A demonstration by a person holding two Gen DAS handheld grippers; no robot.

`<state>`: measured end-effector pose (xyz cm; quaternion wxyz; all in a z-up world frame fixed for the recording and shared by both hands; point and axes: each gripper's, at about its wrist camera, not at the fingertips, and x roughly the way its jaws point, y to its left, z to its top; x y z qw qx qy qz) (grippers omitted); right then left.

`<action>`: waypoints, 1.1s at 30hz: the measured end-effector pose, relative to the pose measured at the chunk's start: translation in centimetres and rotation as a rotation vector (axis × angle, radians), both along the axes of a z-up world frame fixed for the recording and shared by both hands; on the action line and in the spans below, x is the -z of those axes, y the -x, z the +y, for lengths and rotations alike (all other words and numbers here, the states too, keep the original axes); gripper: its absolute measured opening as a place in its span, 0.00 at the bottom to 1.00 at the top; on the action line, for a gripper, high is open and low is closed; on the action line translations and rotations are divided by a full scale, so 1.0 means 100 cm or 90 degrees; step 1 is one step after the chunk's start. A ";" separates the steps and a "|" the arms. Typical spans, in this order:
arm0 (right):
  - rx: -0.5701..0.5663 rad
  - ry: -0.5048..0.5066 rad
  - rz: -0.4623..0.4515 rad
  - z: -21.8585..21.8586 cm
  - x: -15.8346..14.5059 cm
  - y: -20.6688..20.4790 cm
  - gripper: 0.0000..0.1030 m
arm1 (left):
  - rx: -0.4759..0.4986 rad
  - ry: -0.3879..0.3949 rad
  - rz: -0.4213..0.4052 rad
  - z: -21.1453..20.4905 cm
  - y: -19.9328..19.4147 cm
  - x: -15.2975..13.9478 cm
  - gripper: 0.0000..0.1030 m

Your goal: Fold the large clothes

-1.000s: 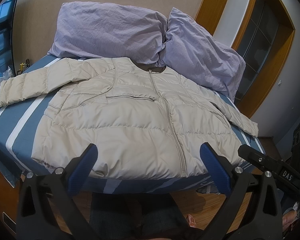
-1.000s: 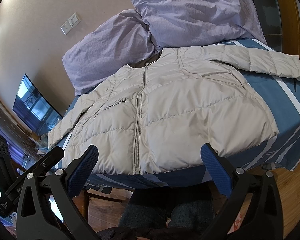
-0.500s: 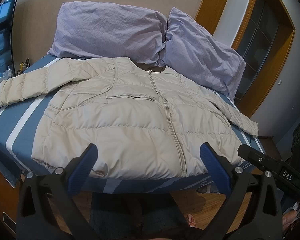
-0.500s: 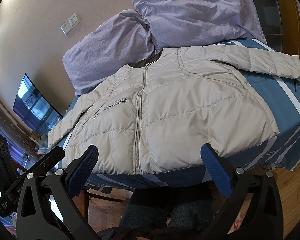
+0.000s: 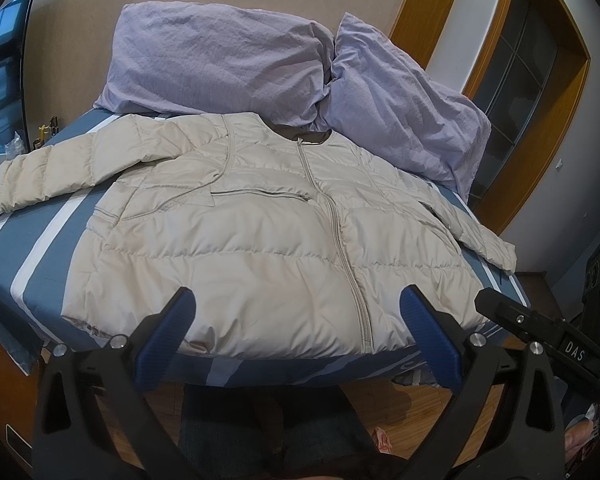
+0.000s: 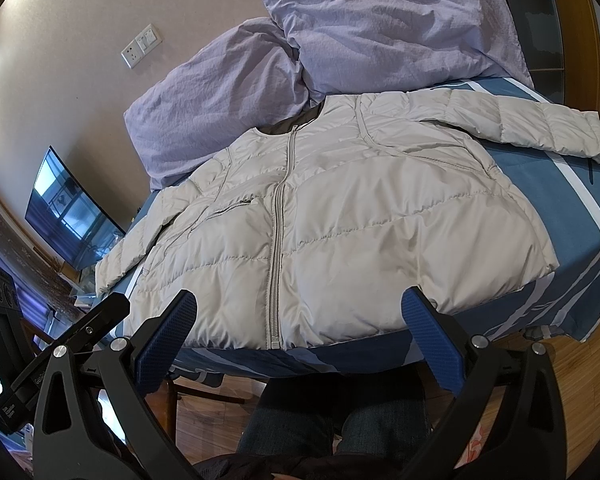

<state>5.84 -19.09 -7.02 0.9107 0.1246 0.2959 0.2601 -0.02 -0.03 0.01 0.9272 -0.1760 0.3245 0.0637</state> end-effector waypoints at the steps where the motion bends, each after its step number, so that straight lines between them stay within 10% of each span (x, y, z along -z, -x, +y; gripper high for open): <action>1: 0.000 0.000 0.000 0.000 0.000 0.000 0.99 | 0.000 0.000 0.000 0.000 0.000 0.000 0.98; 33: 0.102 0.029 -0.003 -0.027 -0.004 -0.056 0.99 | -0.036 -0.042 0.057 0.026 -0.057 0.022 0.98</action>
